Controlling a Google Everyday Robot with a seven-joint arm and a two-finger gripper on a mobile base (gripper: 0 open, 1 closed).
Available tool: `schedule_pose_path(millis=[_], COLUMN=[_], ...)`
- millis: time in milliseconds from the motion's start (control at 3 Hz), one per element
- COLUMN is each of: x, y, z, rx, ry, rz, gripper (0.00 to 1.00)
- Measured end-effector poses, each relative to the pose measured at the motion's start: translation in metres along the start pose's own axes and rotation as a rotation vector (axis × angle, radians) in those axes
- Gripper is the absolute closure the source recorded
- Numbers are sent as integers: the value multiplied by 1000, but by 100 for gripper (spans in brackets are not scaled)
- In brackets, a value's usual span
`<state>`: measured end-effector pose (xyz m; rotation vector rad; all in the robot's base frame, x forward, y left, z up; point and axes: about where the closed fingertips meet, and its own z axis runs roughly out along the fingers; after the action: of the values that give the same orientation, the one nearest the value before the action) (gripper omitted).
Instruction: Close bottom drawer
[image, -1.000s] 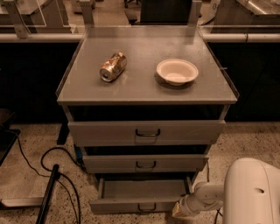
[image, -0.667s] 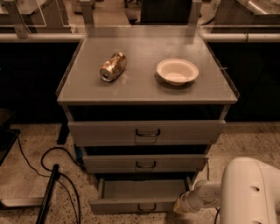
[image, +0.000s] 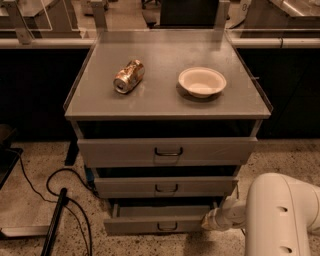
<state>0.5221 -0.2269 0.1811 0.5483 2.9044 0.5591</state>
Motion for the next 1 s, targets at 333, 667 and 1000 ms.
schedule_pose_path(millis=[333,667,1000], x=[-32,-32,-55], y=[1,1,-2], z=[-11,-11,-8], rx=[8,9,24], ry=[-88,-89,-140], rz=[3,4,68], gripper=[100,100,100])
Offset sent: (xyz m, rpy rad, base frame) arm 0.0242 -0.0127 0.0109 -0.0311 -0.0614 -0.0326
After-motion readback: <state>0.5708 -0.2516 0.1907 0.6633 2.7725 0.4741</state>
